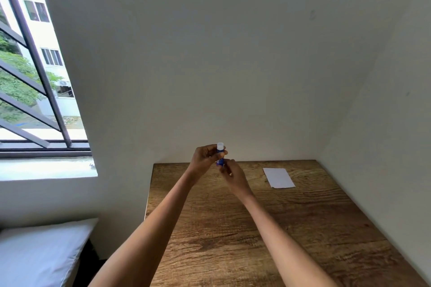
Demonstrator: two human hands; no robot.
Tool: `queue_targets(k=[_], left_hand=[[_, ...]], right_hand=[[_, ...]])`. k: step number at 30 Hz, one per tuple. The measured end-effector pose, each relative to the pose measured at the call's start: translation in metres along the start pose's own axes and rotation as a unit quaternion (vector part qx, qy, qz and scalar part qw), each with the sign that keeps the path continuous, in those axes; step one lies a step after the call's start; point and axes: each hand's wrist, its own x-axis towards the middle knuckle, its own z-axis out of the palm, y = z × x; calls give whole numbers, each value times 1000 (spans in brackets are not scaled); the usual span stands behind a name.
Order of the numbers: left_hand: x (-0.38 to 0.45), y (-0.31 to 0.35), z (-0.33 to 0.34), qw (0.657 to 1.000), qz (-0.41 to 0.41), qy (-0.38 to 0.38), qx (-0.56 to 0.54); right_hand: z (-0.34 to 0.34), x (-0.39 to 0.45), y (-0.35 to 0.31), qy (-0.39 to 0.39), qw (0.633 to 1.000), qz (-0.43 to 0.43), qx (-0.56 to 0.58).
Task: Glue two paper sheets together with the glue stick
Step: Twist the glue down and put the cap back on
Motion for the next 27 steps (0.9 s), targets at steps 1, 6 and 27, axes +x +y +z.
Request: queue_targets(k=[1, 6, 27], left_hand=[[0, 0, 0, 1000, 1, -1, 0], [-4, 1, 8, 1000, 0, -4, -2], [-15, 7, -6, 1000, -2, -22, 13]], right_hand=[[2, 0, 1, 21, 999, 2, -24], [15, -6, -6, 142, 988, 53, -38], [8, -15, -19, 15, 1000, 4, 11]])
